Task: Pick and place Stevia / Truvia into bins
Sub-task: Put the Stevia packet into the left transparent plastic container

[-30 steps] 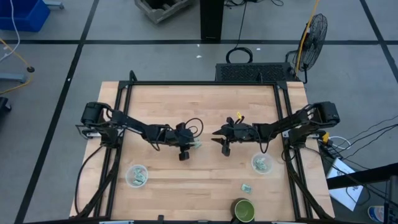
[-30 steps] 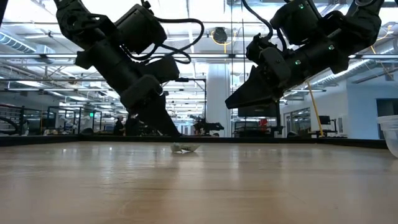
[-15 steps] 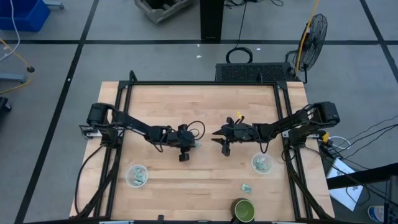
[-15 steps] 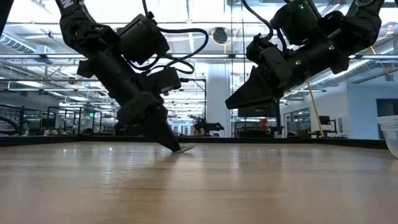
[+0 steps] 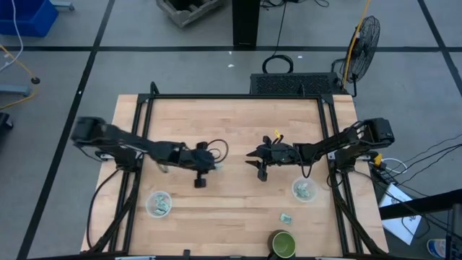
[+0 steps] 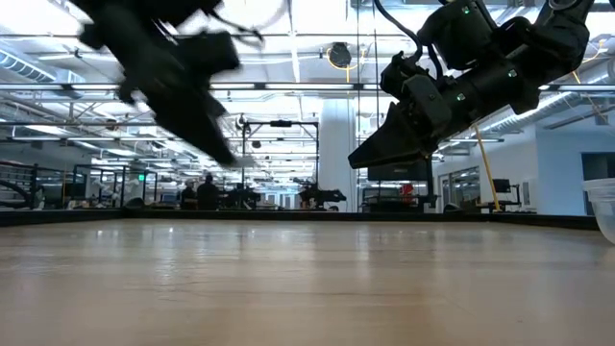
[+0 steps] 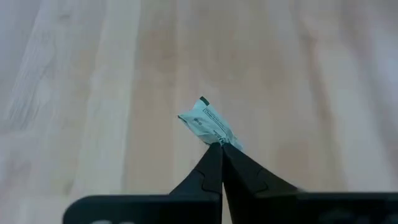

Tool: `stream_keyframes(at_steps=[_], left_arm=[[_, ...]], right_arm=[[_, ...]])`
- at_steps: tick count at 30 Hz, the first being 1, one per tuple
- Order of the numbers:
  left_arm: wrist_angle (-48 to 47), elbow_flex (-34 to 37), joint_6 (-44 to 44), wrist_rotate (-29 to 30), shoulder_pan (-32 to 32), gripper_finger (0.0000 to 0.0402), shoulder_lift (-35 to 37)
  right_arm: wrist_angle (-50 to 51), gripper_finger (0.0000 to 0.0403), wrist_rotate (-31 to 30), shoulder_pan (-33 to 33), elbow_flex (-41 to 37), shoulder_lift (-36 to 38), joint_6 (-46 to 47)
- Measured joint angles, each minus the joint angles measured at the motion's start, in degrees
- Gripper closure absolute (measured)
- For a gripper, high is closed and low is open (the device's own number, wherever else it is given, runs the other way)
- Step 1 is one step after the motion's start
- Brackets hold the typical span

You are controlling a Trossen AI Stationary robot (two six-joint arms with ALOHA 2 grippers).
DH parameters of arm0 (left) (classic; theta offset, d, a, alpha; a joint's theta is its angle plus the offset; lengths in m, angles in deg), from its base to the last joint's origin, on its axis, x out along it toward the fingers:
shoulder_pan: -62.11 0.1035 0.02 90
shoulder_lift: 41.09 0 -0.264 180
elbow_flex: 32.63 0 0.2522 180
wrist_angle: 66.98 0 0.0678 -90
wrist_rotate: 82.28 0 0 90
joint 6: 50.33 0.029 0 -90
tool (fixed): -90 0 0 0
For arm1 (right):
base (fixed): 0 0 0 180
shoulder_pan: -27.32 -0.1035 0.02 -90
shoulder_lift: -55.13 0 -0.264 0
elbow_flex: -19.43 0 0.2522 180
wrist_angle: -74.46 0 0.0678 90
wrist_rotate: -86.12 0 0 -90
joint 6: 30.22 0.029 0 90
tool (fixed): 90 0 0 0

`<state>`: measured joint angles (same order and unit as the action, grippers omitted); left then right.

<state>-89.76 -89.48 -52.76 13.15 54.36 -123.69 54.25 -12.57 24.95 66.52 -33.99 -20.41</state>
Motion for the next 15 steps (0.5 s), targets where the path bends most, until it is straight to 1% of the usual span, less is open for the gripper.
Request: stream_keyframes(at_steps=[2, 4, 6, 9, 12, 15], left_arm=[[-5.7, 0.0, -3.0, 0.0, -2.7, 0.0398, 5.3], [-13.1, -0.1, -8.8, -1.2, -6.1, 0.0396, 10.7], [-20.3, -0.1, -17.2, -3.5, -9.9, 0.0394, 15.6], [-29.7, -0.1, -32.7, -6.7, -16.3, 0.0398, 21.7], [-33.4, -0.1, -45.9, -8.4, -22.8, 0.0395, 25.3], [-35.6, -0.1, -54.8, -7.6, -28.7, 0.0394, 26.3]], right_arm=[[0.1, 0.0277, 0.0, 0.0, 0.0, 0.0, 0.0], [0.2, 0.0277, 0.0, 0.0, 0.0, 0.0, 0.0], [0.0, 0.0277, 0.0, 0.0, 0.0, 0.0, 0.0], [-0.1, 0.0277, 0.0, 0.0, 0.0, 0.0, 0.0], [-0.1, 0.0277, 0.0, 0.0, 0.0, 0.0, -0.7], [-0.1, 0.0277, 0.0, 0.0, 0.0, 0.0, -3.0]])
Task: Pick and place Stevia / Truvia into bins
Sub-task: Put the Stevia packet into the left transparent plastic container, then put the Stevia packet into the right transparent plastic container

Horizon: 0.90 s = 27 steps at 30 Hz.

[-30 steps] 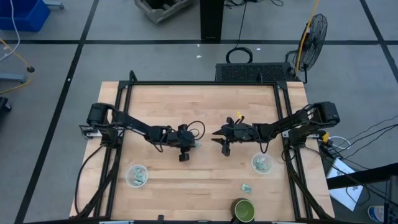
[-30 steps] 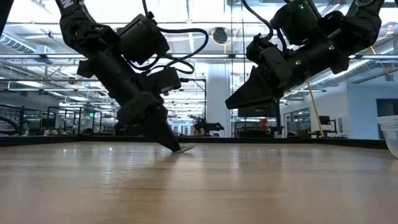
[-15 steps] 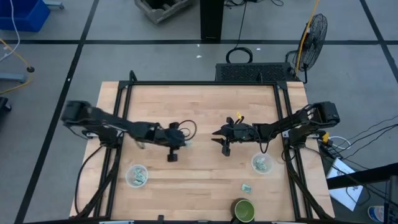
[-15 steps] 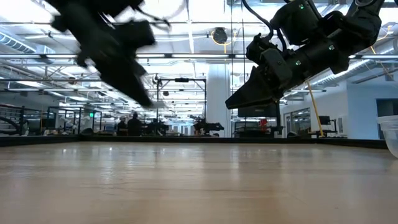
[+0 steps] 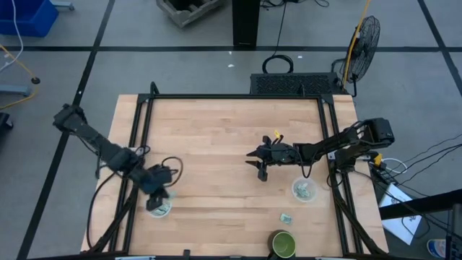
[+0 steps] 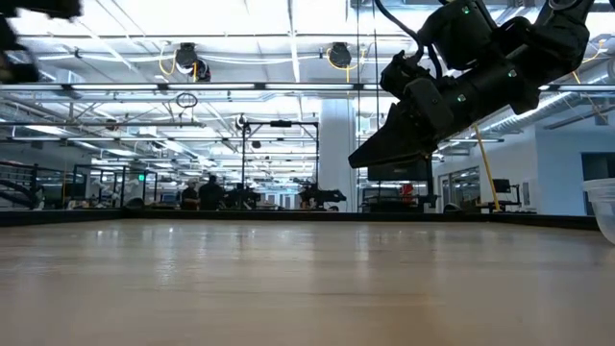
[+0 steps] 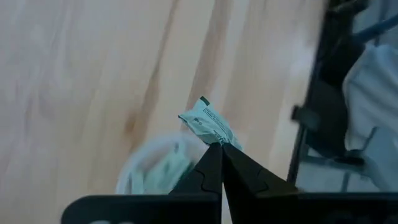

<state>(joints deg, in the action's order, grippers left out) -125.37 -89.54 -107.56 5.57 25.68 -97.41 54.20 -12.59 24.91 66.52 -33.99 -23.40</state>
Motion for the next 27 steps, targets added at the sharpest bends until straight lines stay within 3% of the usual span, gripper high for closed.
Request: stream_keyframes(at_steps=[6, 13, 22, 27], left_arm=[[-8.9, 0.0, -14.4, 1.0, -8.0, 0.0388, -4.3], [-8.7, 0.0, -22.4, 0.6, -10.5, 0.0356, -10.6], [-8.6, 0.0, -23.1, 0.2, -10.3, 0.0318, -13.3], [-7.5, 0.0, -24.0, -3.3, -8.7, 0.0316, -12.0]], right_arm=[[0.0, 0.0277, 0.0, -0.6, 0.0, 0.0, -1.2], [0.0, 0.0277, 0.0, -0.7, 0.0, 0.0, -6.1], [-3.2, 0.0277, 0.0, -5.9, 0.0, 0.1, -14.3], [-2.0, 0.0277, 2.4, -11.1, 0.9, 5.9, -14.8]])
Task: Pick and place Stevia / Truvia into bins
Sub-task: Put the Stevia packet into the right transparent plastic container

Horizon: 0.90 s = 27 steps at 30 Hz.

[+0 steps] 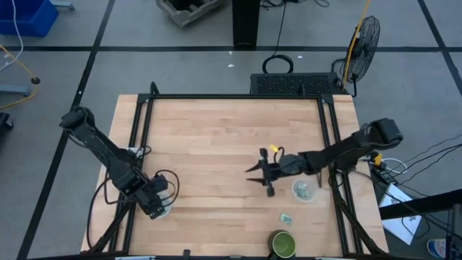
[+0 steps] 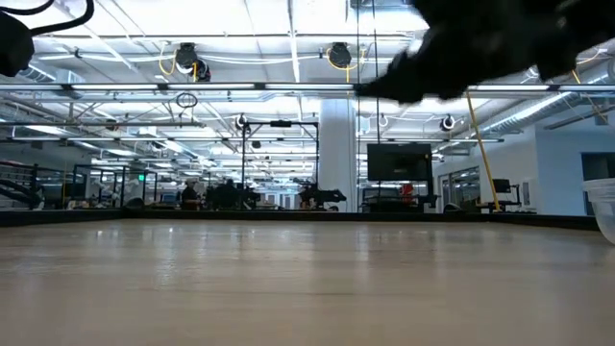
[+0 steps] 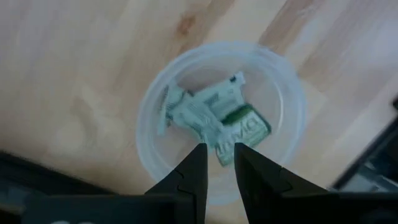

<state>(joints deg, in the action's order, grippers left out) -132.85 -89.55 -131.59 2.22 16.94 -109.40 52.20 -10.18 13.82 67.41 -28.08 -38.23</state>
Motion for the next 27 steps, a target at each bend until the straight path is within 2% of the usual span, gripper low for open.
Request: stream_keyframes(at_steps=[4, 7, 12, 16, 20, 27], left_arm=[[-0.2, -1.3, 0.5, -1.7, 1.3, 0.0316, 0.6], [-0.1, -2.7, 2.9, 1.1, 2.2, 0.0316, 0.6], [-0.1, -5.0, 9.2, 7.7, 3.9, 0.0316, 0.6], [0.6, -5.9, 12.0, 11.1, 5.1, 0.0316, 0.6], [2.1, -5.9, 15.2, 11.7, 6.2, 0.0316, 0.6], [2.7, -5.9, 16.7, 15.0, 8.7, 0.0316, 0.6]], right_arm=[[7.7, 0.0277, 1.8, -4.0, 2.1, 7.9, 1.8], [17.8, 0.0277, 2.0, -6.8, 4.0, 12.6, 7.0], [25.9, 0.0277, 2.0, -10.7, 4.4, 17.0, 16.1], [32.0, 0.0277, 4.1, -15.7, 4.4, 19.1, 19.7], [37.0, 0.0277, 4.7, -22.0, 4.4, 19.5, 19.5], [43.8, 0.0277, -1.7, -30.3, 4.4, 16.6, 28.0]])
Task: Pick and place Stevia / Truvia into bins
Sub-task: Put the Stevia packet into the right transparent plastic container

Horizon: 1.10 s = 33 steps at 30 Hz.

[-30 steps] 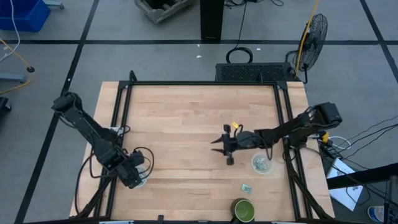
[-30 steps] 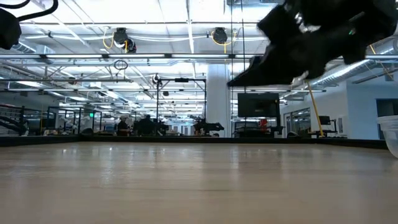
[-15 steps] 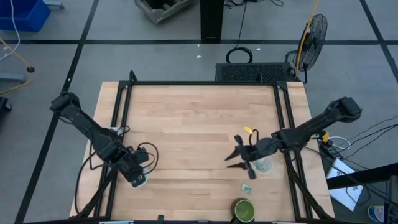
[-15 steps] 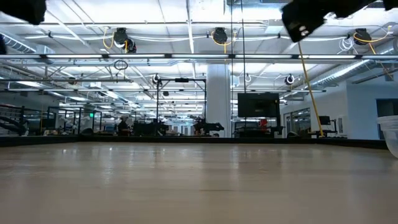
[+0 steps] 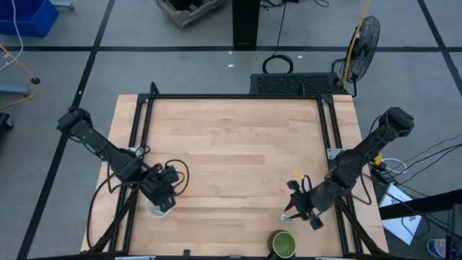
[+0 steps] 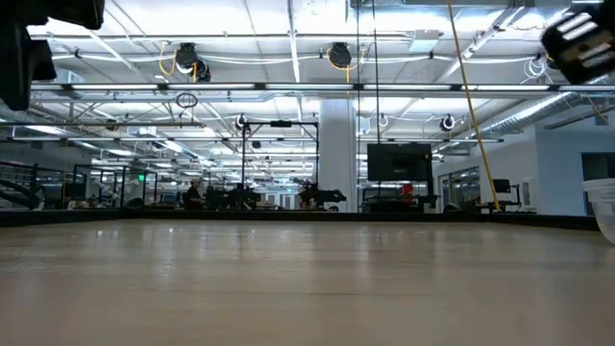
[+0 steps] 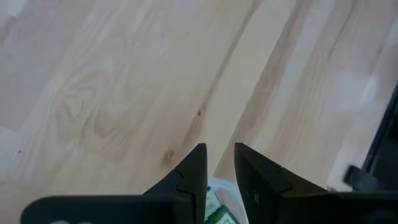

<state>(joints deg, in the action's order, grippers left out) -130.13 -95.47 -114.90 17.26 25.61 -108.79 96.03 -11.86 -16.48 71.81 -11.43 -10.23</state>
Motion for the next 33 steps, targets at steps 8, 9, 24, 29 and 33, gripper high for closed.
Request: stream_keyframes(at_steps=[8, 9, 24, 29, 33], left_arm=[[-0.1, 0.0, 11.0, 1.6, 2.3, 0.0316, 0.0], [-0.1, 0.0, 13.0, 1.6, 2.6, 0.0316, 0.0], [-0.1, 0.0, 35.5, 2.6, 6.1, 0.0316, 0.0], [-0.1, 0.0, 35.8, 2.6, 7.2, 0.0316, 0.0], [0.0, 0.0, 36.0, 2.6, 7.9, 0.0316, 0.0]], right_arm=[[5.3, 0.0277, -1.0, -3.7, 0.0, -6.8, 5.5], [5.6, 0.0277, -0.9, -4.0, 0.0, -7.9, 5.7], [-8.7, 0.0277, 0.4, -4.7, 0.0, -24.0, 2.8], [-9.3, 0.0277, -0.1, -4.7, 0.1, -25.7, 0.3], [-9.1, 0.0293, -0.3, -4.7, 0.1, -25.9, 0.3]])
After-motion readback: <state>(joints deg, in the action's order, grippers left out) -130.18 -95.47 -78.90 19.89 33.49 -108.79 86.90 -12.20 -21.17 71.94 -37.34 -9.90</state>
